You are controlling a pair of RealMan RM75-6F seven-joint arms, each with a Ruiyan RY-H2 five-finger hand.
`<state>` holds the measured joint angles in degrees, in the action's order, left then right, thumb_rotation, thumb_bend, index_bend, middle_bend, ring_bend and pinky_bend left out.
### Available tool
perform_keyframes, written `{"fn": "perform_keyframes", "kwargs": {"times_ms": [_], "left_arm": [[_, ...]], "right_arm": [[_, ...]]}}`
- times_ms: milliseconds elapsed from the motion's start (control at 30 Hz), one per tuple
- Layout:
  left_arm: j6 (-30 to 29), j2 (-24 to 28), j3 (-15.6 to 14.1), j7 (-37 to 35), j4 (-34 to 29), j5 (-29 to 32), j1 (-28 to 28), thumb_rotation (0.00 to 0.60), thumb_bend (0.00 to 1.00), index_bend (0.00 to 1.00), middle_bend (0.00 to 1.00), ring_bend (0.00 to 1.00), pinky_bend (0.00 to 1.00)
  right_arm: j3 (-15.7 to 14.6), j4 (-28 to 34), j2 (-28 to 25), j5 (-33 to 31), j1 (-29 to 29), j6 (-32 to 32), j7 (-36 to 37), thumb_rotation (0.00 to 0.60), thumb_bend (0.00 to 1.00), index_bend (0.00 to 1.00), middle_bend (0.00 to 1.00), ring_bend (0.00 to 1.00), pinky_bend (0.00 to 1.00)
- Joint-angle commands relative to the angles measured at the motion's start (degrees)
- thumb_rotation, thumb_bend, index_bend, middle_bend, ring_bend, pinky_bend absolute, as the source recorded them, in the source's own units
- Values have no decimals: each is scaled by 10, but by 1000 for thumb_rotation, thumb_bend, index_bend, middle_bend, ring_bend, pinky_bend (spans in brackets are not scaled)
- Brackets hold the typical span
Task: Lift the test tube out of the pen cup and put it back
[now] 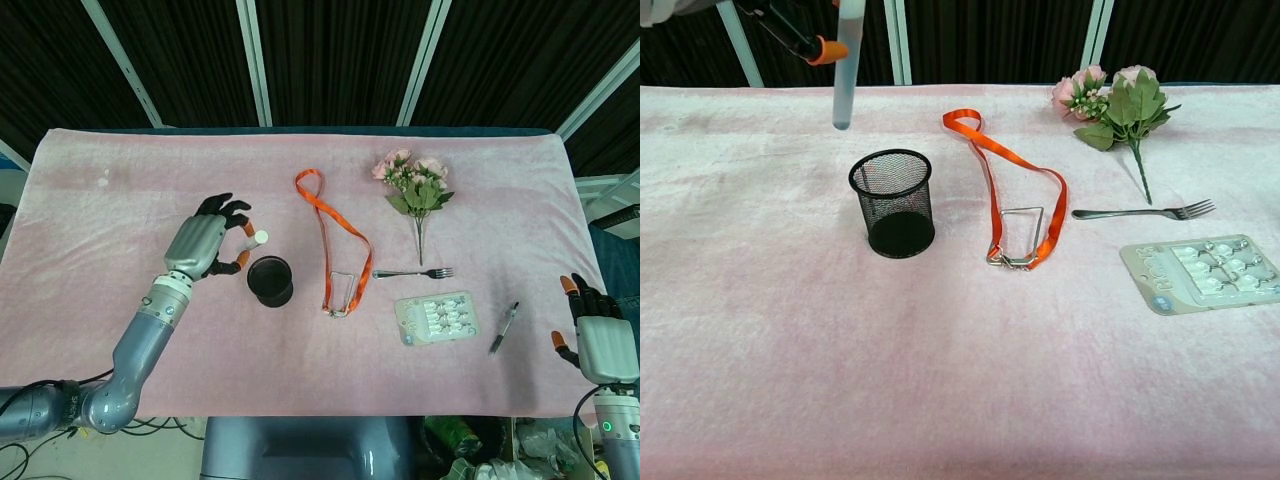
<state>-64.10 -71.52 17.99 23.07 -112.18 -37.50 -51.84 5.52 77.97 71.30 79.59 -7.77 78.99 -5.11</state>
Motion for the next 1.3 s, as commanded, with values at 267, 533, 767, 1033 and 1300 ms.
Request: {"fn": "perform_keyframes", "kwargs": {"times_ms": [267, 533, 767, 1033, 1300], "left_arm": [[-158, -18, -126, 220, 127, -191, 54, 600, 444, 541, 184, 0, 0], [-106, -5, -83, 100, 76, -145, 79, 600, 443, 533, 184, 0, 0], [-64, 35, -34, -16, -4, -132, 92, 600, 443, 535, 186, 0, 0], [226, 209, 139, -508, -154, -96, 161, 600, 439, 539, 186, 0, 0], [401, 214, 336, -883, -133, -327, 287, 600, 431, 531, 184, 0, 35]], "right_arm": [[-4, 2, 0, 16, -1, 8, -2, 600, 231, 80, 64, 151, 195], [-8, 7, -5, 45, 3, 38, 2, 600, 209, 80, 62, 150, 181], [-14, 19, -13, 65, 3, 47, 17, 600, 203, 80, 62, 150, 181], [-13, 18, -16, 60, 4, 43, 22, 600, 203, 80, 61, 147, 181], [-12, 17, -15, 58, 4, 42, 22, 600, 203, 80, 61, 148, 181]]}}
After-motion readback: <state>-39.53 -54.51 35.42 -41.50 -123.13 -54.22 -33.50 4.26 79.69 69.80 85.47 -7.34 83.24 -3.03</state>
